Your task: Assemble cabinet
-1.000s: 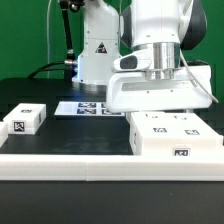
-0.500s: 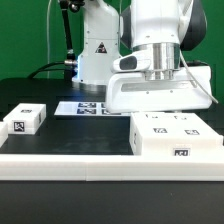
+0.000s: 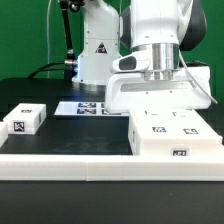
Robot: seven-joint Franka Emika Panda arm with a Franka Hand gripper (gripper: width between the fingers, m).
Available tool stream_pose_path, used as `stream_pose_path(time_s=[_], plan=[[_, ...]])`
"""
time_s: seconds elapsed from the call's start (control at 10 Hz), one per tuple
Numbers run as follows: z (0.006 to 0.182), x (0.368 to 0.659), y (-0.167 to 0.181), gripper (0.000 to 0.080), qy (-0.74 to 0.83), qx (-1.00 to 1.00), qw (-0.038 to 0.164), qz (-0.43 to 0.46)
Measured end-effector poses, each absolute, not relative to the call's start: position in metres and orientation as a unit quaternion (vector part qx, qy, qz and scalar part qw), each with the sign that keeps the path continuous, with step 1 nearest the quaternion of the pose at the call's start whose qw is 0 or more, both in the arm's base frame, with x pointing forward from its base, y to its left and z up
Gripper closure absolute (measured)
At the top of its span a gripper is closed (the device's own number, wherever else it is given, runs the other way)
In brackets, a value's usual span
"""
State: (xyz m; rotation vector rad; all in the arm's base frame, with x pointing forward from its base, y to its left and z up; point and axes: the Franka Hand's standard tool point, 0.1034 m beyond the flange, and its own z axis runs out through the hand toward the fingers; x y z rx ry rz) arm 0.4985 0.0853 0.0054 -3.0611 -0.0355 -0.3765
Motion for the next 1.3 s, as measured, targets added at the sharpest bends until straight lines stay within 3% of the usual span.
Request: stream_pose_path(time_s=[0.3, 0.7, 0.9, 1.3], plan=[[0.011, 0.498, 0.085, 0.0796, -0.018, -0.992, 0.028, -0.120], [0.035, 0.500, 0.087, 0.0797, -0.021, -0.991, 0.031, -0.125], [0.055, 0.504, 0.088, 0.0797, -0.022, -0.992, 0.033, -0.123], [0.049, 0.501, 0.087, 0.0797, -0.022, -0.992, 0.032, -0.120]])
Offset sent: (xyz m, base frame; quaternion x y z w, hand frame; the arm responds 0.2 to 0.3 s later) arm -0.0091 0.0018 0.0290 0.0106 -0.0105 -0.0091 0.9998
